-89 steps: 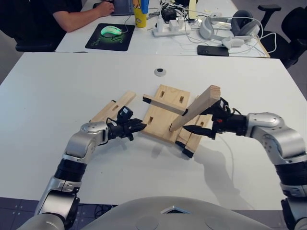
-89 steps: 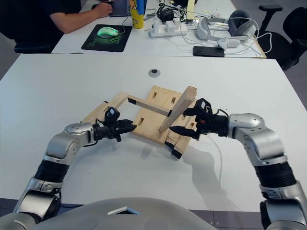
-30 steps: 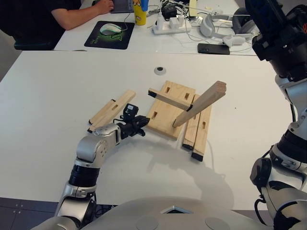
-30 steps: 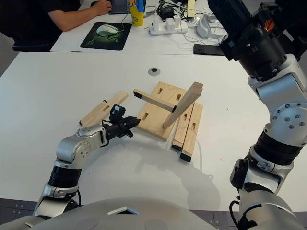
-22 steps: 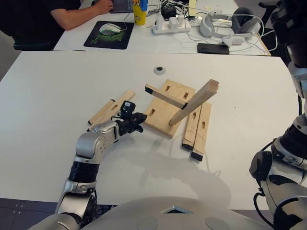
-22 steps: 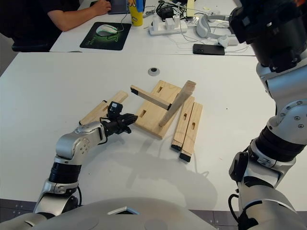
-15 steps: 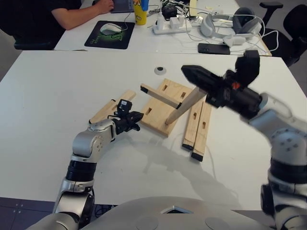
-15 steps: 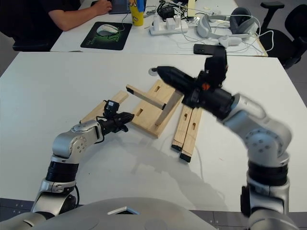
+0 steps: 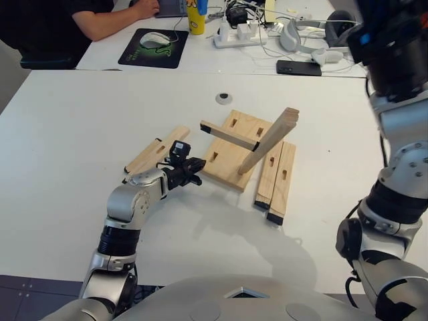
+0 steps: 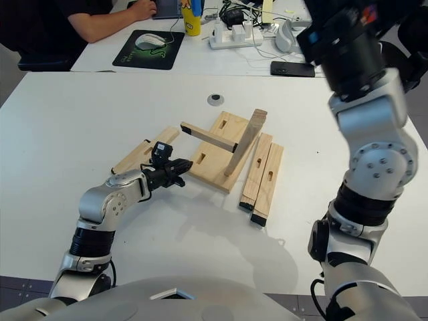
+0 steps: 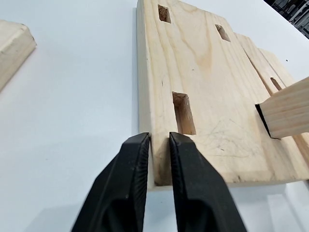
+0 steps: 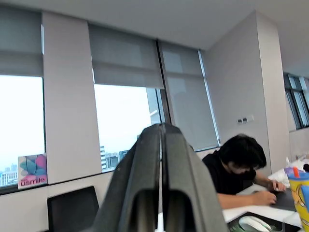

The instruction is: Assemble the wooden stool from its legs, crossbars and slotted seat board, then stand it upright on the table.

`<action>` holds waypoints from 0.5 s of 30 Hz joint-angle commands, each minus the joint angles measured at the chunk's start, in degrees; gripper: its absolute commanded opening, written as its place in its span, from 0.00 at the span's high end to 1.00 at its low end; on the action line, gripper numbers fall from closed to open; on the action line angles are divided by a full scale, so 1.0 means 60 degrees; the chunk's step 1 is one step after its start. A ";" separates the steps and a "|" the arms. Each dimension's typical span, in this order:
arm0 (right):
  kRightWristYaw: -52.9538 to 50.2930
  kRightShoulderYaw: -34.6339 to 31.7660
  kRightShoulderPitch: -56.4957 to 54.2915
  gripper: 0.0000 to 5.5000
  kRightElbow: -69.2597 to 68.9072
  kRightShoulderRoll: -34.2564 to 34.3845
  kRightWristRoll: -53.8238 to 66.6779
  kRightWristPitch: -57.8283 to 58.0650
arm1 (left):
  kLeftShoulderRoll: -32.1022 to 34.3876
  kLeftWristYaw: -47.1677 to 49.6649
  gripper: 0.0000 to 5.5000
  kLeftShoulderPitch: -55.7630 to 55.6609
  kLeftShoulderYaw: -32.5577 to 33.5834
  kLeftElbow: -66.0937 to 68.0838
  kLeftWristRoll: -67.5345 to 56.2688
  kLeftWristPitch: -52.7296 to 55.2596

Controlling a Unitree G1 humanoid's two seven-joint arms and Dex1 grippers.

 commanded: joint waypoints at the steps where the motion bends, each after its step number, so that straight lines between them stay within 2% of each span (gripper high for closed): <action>1: -0.0065 -0.0073 -0.1046 1.00 0.0173 -0.0401 0.0472 0.0313 | -0.0039 0.0118 0.90 0.0219 -0.0028 0.0236 0.0113 0.0111; 11: -0.0322 -0.0710 -0.2542 1.00 0.0920 -0.0634 0.1449 0.0307 | -0.0014 0.0116 0.91 0.0190 0.0129 0.0404 0.0121 -0.0063; 13: -0.0434 -0.0128 -0.1246 1.00 0.0407 -0.0397 0.2395 0.1145 | 0.0008 0.0094 0.91 0.0167 0.0125 0.0394 0.0112 -0.0046; 15: 0.0039 0.1858 0.2101 1.00 -0.1076 -0.0904 0.1388 0.2431 | 0.0019 -0.0012 0.91 -0.0019 -0.0023 0.0323 0.0075 0.0113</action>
